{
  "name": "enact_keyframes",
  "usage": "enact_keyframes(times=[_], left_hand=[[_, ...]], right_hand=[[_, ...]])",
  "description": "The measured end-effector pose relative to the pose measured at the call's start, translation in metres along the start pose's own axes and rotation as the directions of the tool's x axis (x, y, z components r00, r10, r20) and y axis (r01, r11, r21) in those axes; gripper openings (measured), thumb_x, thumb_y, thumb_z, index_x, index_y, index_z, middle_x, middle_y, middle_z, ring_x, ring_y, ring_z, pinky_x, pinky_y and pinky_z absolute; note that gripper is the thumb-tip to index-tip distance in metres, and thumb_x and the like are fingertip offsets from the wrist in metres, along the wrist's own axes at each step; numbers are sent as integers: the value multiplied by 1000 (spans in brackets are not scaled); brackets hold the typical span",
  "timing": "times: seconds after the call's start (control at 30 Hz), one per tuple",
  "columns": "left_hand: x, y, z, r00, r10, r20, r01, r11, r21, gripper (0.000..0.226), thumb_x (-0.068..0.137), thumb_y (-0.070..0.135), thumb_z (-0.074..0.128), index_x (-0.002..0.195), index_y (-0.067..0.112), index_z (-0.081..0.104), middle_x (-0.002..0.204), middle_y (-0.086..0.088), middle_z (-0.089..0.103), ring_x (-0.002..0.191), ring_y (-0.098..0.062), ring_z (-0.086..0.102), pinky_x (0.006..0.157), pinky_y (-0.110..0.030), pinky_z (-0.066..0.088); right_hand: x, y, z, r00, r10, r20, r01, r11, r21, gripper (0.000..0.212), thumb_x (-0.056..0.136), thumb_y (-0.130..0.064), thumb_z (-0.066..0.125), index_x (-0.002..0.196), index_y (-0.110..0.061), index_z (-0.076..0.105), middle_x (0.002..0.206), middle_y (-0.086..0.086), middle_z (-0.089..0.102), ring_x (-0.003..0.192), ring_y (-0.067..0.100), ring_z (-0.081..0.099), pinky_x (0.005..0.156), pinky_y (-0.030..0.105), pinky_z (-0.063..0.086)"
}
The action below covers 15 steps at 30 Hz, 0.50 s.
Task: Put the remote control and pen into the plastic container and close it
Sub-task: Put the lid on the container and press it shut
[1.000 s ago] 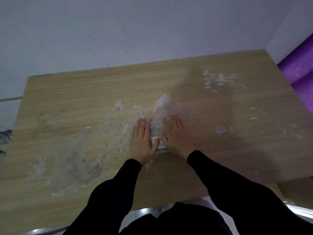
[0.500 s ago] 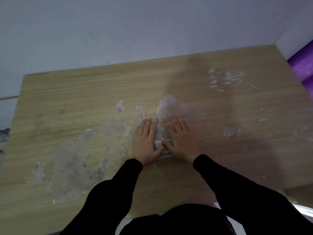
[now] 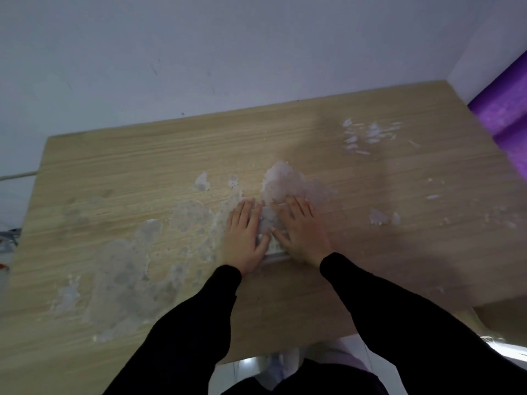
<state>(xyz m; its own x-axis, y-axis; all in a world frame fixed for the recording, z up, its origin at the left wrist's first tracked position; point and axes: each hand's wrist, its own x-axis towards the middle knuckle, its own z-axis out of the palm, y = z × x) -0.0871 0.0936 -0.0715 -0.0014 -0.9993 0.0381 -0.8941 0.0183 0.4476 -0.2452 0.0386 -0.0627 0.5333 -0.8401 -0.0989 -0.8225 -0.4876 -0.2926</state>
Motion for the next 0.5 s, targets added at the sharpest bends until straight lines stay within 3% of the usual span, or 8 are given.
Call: enact_keyframes(times=[0.1,0.2,0.3,0.4,0.5], left_hand=[[-12,10,-3,995,17,-103,-12,999,46,44,91,31,38,131,12,43,141,-14,46,135,-29,34,111,-49,28],[-35,19,-6,981,32,-190,-19,998,66,30,91,30,45,116,14,52,125,-10,55,119,-28,45,100,-40,34],[-60,18,-1,981,87,-175,-68,992,110,27,90,36,50,106,15,56,114,-9,59,110,-27,50,94,-39,37],[-74,12,5,984,109,-141,-93,988,121,28,89,36,54,104,14,59,113,-11,60,107,-29,53,94,-40,42],[-72,7,9,972,167,-166,-146,980,135,25,84,18,60,107,10,59,114,-15,61,109,-33,54,98,-40,37]], right_hand=[[-5,0,0,999,-9,-47,10,1000,27,68,87,-52,26,143,-14,28,151,21,32,141,35,27,115,49,21],[-11,-2,-3,984,-61,-166,68,997,36,44,82,-31,39,119,-11,53,132,20,54,124,33,46,104,45,37],[-25,-4,0,949,-119,-293,150,985,84,24,78,-17,50,100,-13,59,114,14,62,111,25,44,94,37,33],[-49,-3,12,942,-217,-258,251,962,109,28,82,-25,53,106,-12,60,114,14,63,108,25,49,90,33,35],[-61,4,19,934,-293,-202,304,952,25,30,82,-22,50,108,-14,62,116,12,66,110,23,51,93,32,38]])
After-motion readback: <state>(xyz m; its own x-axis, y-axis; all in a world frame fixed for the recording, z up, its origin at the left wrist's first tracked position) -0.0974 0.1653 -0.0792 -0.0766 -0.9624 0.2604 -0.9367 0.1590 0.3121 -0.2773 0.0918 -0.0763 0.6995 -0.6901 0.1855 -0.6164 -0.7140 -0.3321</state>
